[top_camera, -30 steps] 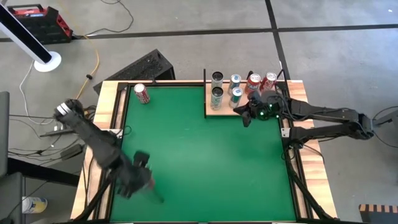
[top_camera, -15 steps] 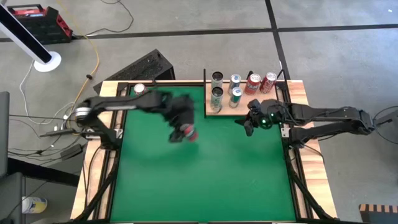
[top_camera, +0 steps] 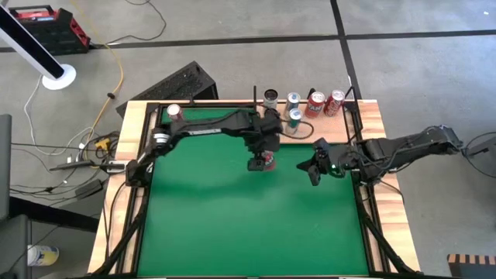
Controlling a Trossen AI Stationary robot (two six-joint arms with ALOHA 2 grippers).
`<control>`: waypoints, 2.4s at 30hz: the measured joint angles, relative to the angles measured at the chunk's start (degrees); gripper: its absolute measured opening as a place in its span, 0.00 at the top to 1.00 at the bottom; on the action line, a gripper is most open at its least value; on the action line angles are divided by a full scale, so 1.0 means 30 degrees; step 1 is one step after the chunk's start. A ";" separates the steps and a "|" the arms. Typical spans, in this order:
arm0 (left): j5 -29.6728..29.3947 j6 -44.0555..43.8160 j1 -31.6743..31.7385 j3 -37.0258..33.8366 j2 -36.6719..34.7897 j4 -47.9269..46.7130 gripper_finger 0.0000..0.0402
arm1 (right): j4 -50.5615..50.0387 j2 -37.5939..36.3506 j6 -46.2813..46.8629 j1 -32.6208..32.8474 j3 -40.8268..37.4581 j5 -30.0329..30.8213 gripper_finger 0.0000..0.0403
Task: Place canned beverage on shelf
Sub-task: Put the orange soda can on the shelf aligned with the other orange soda can
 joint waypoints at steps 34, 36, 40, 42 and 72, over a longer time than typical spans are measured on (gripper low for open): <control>0.0200 0.0839 -0.0991 -0.0730 0.1360 0.0278 0.14 | -0.3725 0.0070 0.1943 0.1106 0.0000 0.1200 0.94; 0.0179 0.0482 -0.0999 -0.0743 0.1372 0.0179 0.06 | -0.3729 0.0070 0.1940 0.1106 0.0000 0.1141 0.93; 0.0066 -0.0004 -0.0992 -0.0365 0.1372 -0.0087 0.03 | -0.3861 0.0070 0.1758 0.1106 0.0000 -0.0210 0.92; 0.0074 -0.0148 -0.0977 0.0258 0.1286 -0.0130 0.04 | -0.4279 0.0070 0.1754 0.1106 0.0000 -0.0932 0.92; -0.4439 -0.5448 0.3002 -1.8272 -2.1070 1.0205 0.06 | 0.6029 0.6841 -0.9451 -0.2812 0.2970 -0.3635 0.58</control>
